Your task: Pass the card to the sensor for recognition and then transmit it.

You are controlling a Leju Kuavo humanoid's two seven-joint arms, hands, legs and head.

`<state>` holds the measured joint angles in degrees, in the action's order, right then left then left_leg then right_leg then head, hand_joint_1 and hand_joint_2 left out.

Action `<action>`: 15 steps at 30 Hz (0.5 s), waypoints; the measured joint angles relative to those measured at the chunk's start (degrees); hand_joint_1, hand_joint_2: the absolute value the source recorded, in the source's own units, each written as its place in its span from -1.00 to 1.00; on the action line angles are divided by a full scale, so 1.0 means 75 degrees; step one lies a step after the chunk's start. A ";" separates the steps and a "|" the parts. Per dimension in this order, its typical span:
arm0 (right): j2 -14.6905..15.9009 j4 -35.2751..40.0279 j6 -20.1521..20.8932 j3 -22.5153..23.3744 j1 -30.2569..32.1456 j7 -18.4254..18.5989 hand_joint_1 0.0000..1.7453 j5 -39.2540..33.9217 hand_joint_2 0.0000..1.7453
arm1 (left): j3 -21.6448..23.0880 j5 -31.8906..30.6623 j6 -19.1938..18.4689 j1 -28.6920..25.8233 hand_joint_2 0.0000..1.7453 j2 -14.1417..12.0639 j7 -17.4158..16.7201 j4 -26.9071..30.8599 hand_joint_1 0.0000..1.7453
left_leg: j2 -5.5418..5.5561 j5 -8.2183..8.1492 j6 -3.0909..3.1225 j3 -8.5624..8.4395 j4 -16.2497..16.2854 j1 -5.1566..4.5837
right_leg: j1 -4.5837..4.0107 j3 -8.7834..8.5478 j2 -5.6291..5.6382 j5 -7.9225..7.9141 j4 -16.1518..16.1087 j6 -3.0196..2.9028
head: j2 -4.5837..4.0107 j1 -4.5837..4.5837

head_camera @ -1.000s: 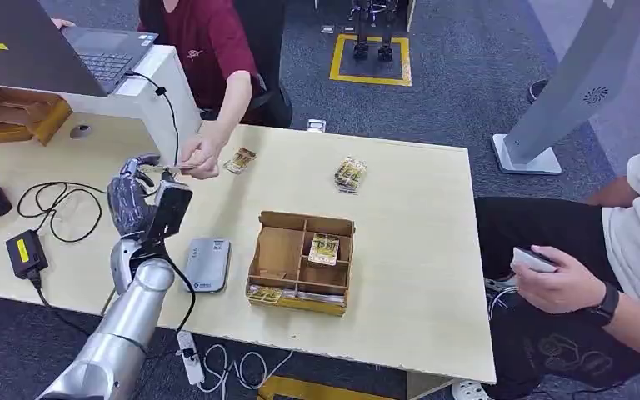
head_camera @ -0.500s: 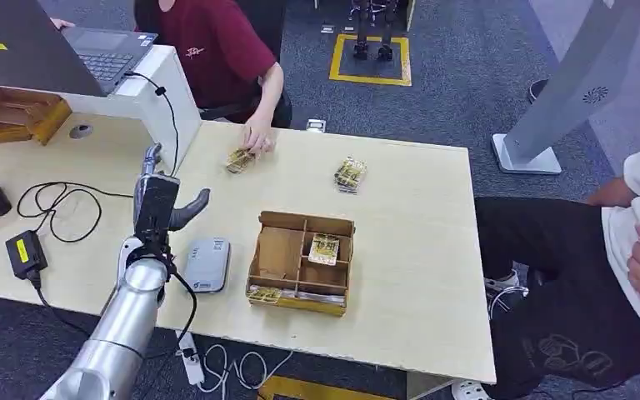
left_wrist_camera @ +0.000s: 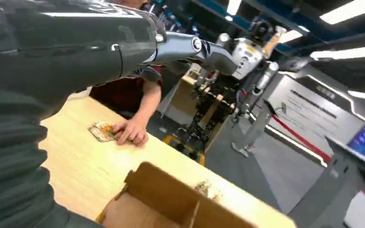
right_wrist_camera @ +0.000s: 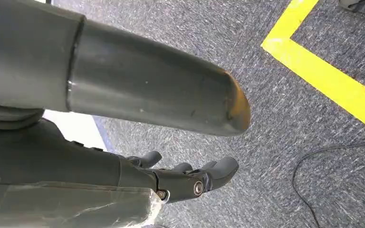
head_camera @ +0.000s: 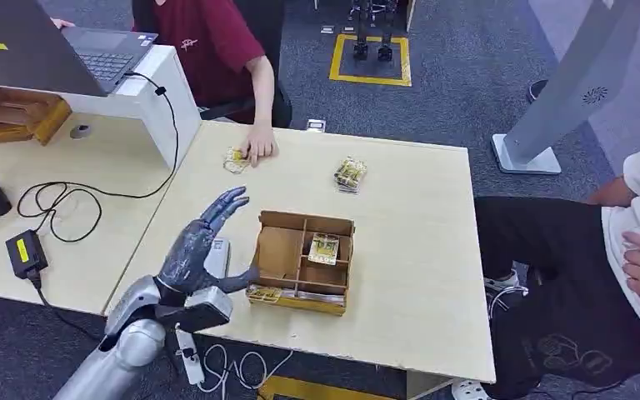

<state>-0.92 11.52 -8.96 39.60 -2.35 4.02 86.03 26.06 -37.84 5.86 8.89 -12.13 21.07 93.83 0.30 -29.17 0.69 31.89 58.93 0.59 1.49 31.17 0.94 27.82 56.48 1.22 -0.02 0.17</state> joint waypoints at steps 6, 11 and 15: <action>0.0000 0.0000 0.0026 0.0050 -0.0002 0.0015 -1.00 0.0032 -1.00 | 0.0826 -0.1880 0.1254 -0.0376 1.00 -0.0308 -0.0577 0.0014 -1.00 | 0.0001 0.0000 0.0000 0.0001 0.0000 0.0000 | 0.0000 0.0000 -0.0001 0.0000 0.0000 0.0000 | 0.0000 0.0003; 0.0000 0.0000 0.0023 0.0073 -0.0011 0.0017 -1.00 0.0055 -1.00 | 0.1209 -0.2677 0.2087 -0.0616 1.00 -0.0317 -0.0886 -0.0228 -1.00 | 0.0001 -0.0001 0.0000 0.0002 0.0000 0.0000 | 0.0000 0.0001 -0.0001 0.0001 -0.0001 0.0000 | 0.0000 0.0003; 0.0000 0.0000 0.0017 0.0108 -0.0015 0.0044 -1.00 0.0099 -1.00 | 0.1398 -0.3084 0.2441 -0.0718 1.00 -0.0303 -0.1075 -0.0521 -1.00 | 0.0002 -0.0001 0.0000 0.0001 0.0000 0.0000 | 0.0000 0.0000 -0.0002 0.0001 -0.0001 0.0000 | 0.0000 0.0000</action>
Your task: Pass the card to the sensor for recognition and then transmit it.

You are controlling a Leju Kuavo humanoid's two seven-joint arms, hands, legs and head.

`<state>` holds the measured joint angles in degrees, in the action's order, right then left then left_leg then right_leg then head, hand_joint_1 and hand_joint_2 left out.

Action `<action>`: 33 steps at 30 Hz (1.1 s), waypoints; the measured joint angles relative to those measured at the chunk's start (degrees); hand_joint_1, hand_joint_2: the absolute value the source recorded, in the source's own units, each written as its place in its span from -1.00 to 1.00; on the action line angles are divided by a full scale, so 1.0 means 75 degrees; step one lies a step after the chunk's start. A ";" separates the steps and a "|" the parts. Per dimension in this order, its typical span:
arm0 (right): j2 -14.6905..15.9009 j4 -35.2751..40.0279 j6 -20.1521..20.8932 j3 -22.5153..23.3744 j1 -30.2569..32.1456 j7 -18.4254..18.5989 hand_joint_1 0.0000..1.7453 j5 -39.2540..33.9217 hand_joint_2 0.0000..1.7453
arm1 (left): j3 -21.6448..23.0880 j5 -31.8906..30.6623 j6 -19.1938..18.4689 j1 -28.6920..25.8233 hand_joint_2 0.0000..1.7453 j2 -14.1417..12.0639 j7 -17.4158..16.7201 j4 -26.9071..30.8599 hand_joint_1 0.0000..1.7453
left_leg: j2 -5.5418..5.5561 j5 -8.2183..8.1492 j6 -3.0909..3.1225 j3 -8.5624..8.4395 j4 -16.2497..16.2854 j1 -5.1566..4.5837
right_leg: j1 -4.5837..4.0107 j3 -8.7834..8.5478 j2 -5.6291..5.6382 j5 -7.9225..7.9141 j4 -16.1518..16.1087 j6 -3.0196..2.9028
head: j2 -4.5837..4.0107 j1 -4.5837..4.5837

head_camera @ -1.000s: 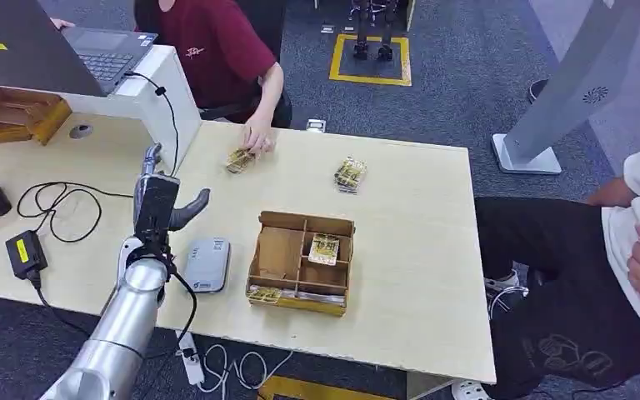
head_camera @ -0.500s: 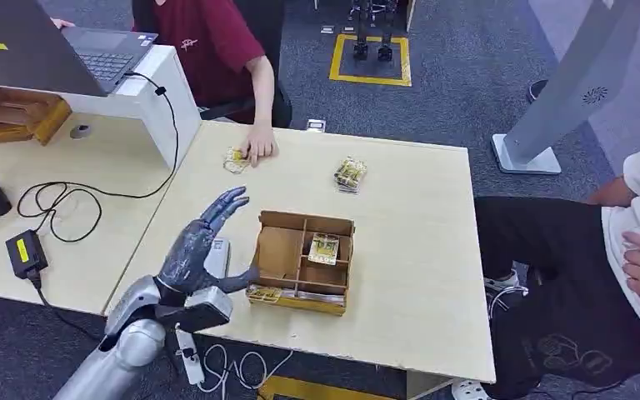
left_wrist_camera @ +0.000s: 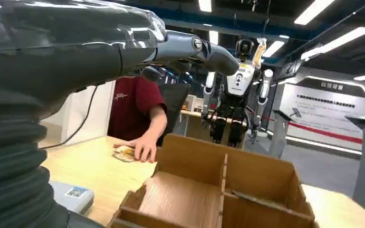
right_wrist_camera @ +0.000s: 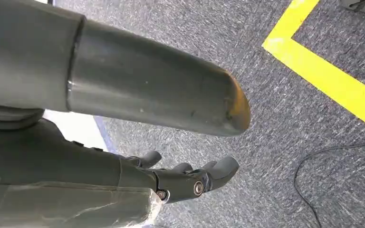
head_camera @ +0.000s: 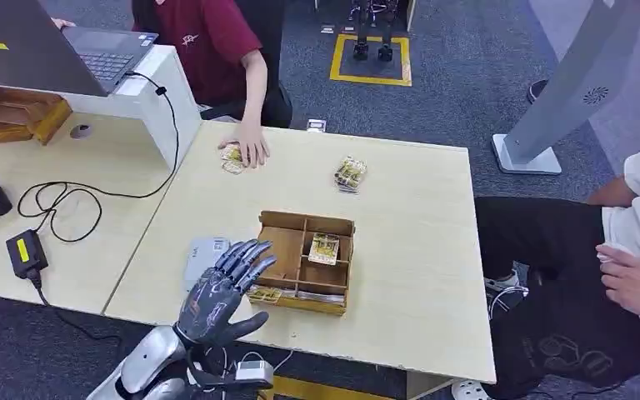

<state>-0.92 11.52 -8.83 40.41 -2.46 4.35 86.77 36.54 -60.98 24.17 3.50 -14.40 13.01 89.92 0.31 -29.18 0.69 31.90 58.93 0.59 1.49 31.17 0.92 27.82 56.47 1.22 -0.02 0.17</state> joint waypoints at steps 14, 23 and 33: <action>0.0000 0.0000 -0.0012 0.0009 -0.0013 0.0009 -1.00 0.0032 -1.00 | 0.0157 -0.0549 0.0347 -0.0070 1.00 0.0239 -0.0417 -0.0861 -1.00 | 0.0001 0.0000 0.0000 0.0001 0.0000 0.0000 | 0.0000 0.0000 0.0000 0.0000 0.0001 0.0000 | 0.0000 0.0003; 0.0000 0.0000 -0.0015 0.0009 -0.0014 0.0038 -1.00 0.0090 -1.00 | 0.0155 -0.0616 0.0539 -0.0023 1.00 0.0425 -0.0621 -0.1132 -1.00 | 0.0001 0.0000 0.0000 -0.0001 0.0000 0.0000 | 0.0000 -0.0001 0.0000 0.0000 0.0000 0.0000 | 0.0000 0.0003; -0.0003 0.0000 -0.0015 0.0012 -0.0015 0.0061 -1.00 0.0149 -1.00 | 0.0053 -0.0691 0.0711 0.0052 1.00 0.0635 -0.0784 -0.1336 -1.00 | 0.0001 0.0000 0.0000 0.0000 0.0000 0.0000 | 0.0000 -0.0001 0.0000 0.0000 0.0000 0.0000 | 0.0000 0.0003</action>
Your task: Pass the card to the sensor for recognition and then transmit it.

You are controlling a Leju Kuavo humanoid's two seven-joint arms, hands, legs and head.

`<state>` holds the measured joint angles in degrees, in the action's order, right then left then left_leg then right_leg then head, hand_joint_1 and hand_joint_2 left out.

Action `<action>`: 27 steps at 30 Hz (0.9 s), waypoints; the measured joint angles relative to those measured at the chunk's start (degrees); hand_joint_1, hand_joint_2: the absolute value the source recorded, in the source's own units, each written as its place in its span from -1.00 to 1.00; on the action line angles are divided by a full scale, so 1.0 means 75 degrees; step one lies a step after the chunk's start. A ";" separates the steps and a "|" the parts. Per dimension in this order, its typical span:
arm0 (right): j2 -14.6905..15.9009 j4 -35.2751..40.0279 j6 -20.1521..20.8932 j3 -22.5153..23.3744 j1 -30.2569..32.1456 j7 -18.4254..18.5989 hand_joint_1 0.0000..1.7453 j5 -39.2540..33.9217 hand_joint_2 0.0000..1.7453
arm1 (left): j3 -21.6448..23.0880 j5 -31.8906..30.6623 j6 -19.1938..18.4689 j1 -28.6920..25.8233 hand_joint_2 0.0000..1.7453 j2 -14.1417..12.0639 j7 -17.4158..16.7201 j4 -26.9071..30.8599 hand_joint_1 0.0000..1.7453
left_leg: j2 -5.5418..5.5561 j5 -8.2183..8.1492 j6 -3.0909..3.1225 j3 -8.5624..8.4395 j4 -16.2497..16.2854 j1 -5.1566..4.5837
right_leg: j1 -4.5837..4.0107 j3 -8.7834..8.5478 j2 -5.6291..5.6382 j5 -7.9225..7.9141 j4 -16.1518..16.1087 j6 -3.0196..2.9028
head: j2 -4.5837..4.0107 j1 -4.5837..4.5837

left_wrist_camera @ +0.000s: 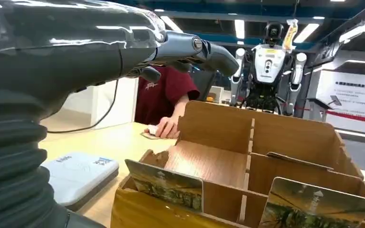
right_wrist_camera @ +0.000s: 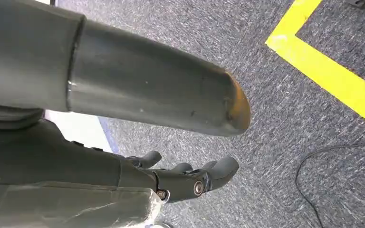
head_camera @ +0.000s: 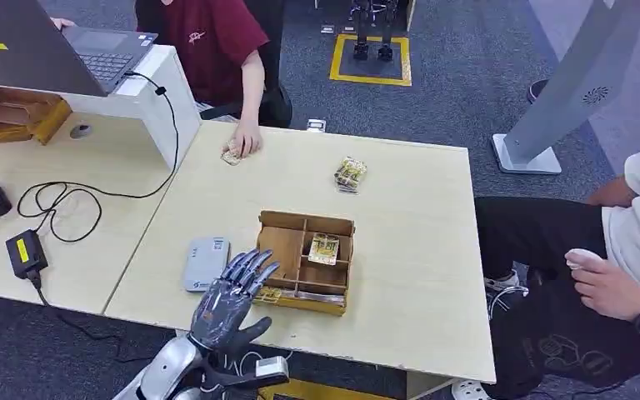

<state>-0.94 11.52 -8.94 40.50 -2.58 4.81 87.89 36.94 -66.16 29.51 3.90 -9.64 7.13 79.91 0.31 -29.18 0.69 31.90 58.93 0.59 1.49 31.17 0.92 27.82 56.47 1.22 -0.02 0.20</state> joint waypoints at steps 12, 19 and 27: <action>0.0003 0.0000 0.0000 -0.0003 -0.0001 0.0023 -1.00 0.0020 -1.00 | -0.0137 -0.0111 0.0070 0.0076 1.00 0.0169 -0.0160 -0.0411 -1.00 | 0.0000 0.0000 0.0000 0.0000 0.0000 0.0000 | 0.0000 0.0000 0.0000 0.0000 0.0000 0.0000 | 0.0000 0.0000; 0.0003 0.0000 0.0000 0.0000 -0.0001 0.0023 -1.00 0.0032 -1.00 | -0.0172 -0.0052 0.0070 0.0090 1.00 0.0233 -0.0134 -0.0737 -1.00 | 0.0000 0.0000 0.0000 0.0000 0.0000 0.0000 | 0.0000 0.0000 0.0000 0.0000 0.0000 0.0000 | 0.0000 0.0000; 0.0003 0.0000 0.0000 0.0000 -0.0001 0.0023 -1.00 0.0032 -1.00 | -0.0192 0.0166 0.0044 0.0135 1.00 0.0251 -0.0032 -0.0927 1.00 | 0.0000 0.0000 0.0000 0.0000 0.0000 0.0000 | 0.0000 0.0000 0.0000 0.0000 0.0000 0.0000 | 0.0000 0.0000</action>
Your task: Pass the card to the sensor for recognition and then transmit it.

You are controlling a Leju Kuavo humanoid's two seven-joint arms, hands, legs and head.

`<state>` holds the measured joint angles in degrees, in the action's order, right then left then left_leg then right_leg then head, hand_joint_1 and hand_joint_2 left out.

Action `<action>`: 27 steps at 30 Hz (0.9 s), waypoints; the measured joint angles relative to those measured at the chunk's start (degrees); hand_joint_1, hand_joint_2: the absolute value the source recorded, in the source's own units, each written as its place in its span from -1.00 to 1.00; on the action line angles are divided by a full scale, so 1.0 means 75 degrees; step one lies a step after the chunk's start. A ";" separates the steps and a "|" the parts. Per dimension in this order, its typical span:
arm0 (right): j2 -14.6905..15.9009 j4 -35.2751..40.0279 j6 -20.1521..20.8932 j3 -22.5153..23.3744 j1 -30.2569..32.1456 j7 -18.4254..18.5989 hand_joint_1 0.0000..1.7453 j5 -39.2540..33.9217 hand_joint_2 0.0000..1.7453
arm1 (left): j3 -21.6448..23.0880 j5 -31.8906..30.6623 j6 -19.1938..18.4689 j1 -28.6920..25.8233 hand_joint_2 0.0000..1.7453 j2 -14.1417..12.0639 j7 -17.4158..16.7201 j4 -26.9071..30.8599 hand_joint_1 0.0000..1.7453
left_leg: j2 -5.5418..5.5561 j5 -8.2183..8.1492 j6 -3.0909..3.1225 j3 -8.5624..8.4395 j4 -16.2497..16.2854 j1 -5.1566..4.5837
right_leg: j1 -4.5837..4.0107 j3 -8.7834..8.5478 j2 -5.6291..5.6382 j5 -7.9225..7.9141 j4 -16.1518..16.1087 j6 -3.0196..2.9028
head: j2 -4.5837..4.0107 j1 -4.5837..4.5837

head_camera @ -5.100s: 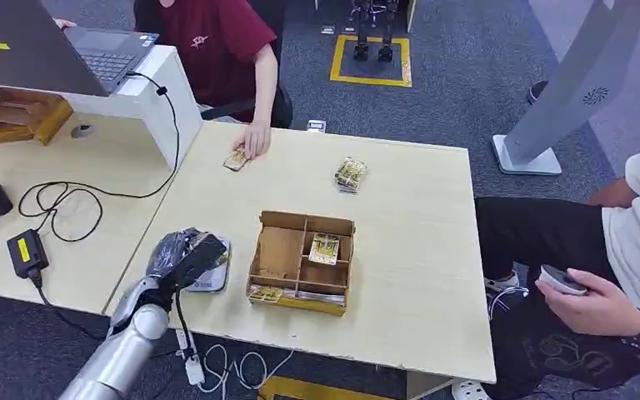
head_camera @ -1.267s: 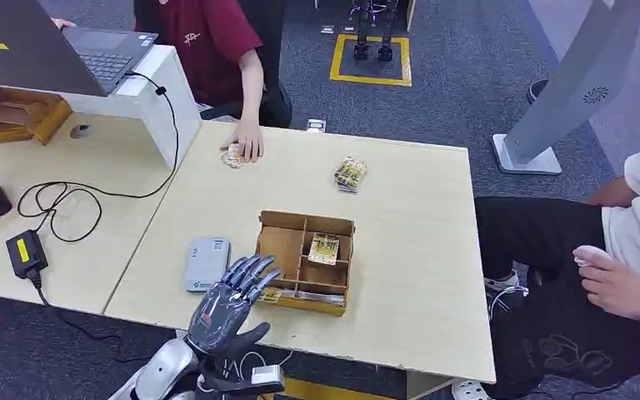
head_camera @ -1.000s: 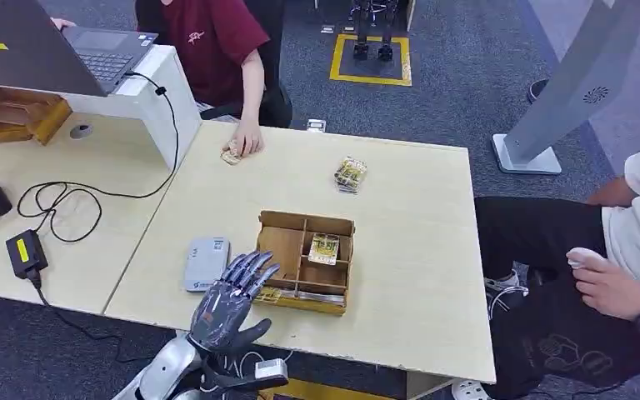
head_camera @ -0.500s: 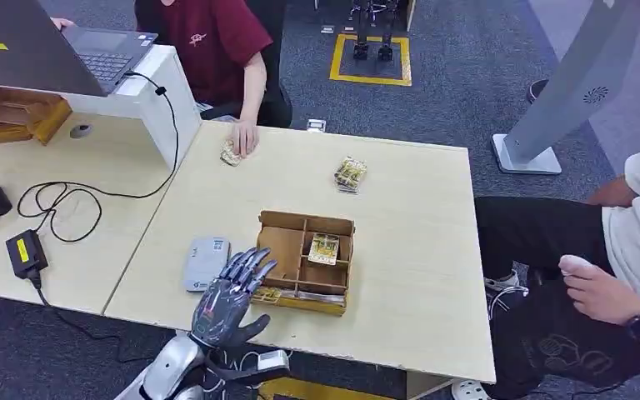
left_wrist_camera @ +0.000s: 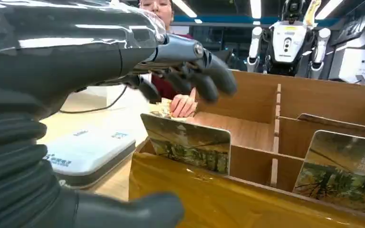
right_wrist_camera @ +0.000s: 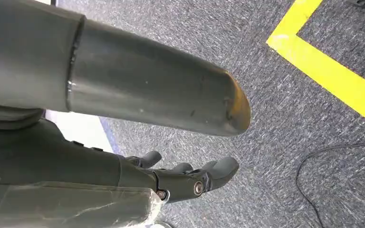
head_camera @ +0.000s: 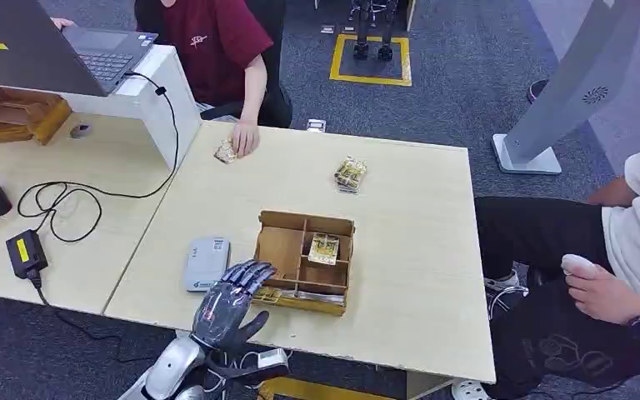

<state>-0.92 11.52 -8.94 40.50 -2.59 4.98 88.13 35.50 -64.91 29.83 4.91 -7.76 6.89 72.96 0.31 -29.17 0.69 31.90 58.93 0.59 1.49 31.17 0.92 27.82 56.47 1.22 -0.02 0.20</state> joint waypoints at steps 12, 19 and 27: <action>0.0000 0.0000 0.0003 0.0003 0.0001 0.0041 -1.00 0.0003 -1.00 | -0.0067 0.0396 -0.0210 0.0057 1.00 0.0079 0.0157 -0.0052 1.00 | 0.0000 0.0000 0.0000 -0.0001 0.0000 0.0000 | 0.0000 -0.0002 0.0000 0.0000 0.0000 0.0000 | 0.0000 0.0000; 0.0000 0.0000 0.0003 0.0015 0.0001 0.0070 -1.00 0.0044 -1.00 | -0.0073 0.0565 -0.0291 0.0068 1.00 0.0099 0.0274 0.0137 1.00 | 0.0001 0.0000 0.0000 -0.0002 0.0000 0.0000 | 0.0000 -0.0002 -0.0001 0.0000 0.0000 0.0000 | 0.0000 0.0000; 0.0000 0.0000 0.0006 0.0038 0.0003 0.0090 -1.00 0.0067 -1.00 | -0.0076 0.1215 -0.0478 0.0103 1.00 0.0093 0.0536 0.0697 1.00 | 0.0002 0.0000 0.0000 0.0000 0.0000 0.0000 | 0.0000 -0.0001 -0.0002 0.0000 0.0000 0.0000 | 0.0000 0.0000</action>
<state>-0.92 11.52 -8.90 40.79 -2.56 5.66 88.63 34.93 -55.80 26.25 5.68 -7.06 10.91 78.19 0.33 -29.17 0.70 31.89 58.93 0.59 1.49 31.16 0.91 27.82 56.47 1.22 -0.02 0.20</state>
